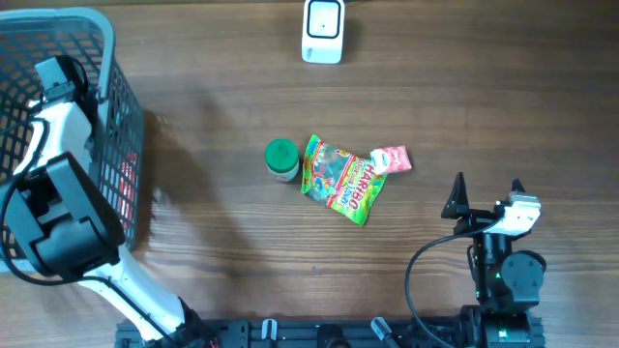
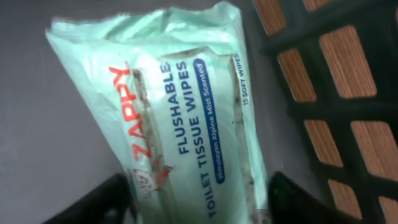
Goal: Scan the item barcode
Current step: 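Reach into the basket and grasp the mint-green Zappy wipes pack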
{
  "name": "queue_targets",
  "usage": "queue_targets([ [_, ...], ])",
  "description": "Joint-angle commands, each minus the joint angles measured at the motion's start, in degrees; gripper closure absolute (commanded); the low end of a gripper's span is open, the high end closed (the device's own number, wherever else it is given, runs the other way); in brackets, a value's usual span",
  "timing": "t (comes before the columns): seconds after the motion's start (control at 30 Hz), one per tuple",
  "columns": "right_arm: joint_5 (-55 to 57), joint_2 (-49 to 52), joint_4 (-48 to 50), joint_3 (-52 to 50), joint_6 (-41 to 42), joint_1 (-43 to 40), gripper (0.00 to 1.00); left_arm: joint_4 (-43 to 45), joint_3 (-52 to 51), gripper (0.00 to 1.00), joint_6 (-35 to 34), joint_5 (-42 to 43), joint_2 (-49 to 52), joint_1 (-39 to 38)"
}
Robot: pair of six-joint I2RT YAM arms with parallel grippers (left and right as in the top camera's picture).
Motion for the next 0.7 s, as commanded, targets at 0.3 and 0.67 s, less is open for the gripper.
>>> queue_targets([
  [0.3,-0.7,0.1,0.1,0.0,-0.5,0.2,0.0,-11.9,7.3,0.96,2.2,1.4,-22.0,7.8],
  [0.67,-0.7,0.1,0.1,0.0,-0.5,0.2,0.0,-25.2,7.8,0.96,2.7,17.6,-49.9,-6.8],
])
